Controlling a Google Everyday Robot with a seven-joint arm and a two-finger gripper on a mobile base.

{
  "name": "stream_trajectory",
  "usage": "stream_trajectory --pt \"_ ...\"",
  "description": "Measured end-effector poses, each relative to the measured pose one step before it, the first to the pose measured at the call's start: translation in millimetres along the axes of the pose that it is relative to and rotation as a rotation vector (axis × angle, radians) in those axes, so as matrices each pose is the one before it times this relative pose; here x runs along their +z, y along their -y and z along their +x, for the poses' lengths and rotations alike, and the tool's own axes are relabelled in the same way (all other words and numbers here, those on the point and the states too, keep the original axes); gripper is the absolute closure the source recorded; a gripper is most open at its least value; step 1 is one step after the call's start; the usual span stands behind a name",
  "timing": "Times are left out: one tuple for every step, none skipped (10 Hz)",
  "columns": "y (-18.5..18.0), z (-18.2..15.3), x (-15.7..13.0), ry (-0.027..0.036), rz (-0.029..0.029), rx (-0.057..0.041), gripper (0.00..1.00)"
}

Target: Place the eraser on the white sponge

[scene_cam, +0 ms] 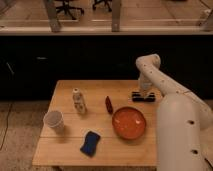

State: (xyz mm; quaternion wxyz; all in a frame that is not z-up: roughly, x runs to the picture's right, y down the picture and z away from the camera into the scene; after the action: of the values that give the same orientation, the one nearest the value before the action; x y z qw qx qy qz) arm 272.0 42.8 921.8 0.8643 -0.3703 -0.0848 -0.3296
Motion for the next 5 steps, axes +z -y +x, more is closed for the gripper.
stream_trajectory --pt "-0.79 2.9 -0.63 0.00624 0.00022 0.02457 0.31" --pt "-0.06 1.5 -0.25 0.01236 0.0025 0.01961 0.24" --pt "-0.84 2.38 -0.01 0.00963 0.00201 0.01842 0.2" --pt "-0.63 2.51 -0.1 0.01081 0.00425 0.01577 0.2" --pt "-0.64 2.78 -0.31 0.00995 0.00624 0.01503 0.2"
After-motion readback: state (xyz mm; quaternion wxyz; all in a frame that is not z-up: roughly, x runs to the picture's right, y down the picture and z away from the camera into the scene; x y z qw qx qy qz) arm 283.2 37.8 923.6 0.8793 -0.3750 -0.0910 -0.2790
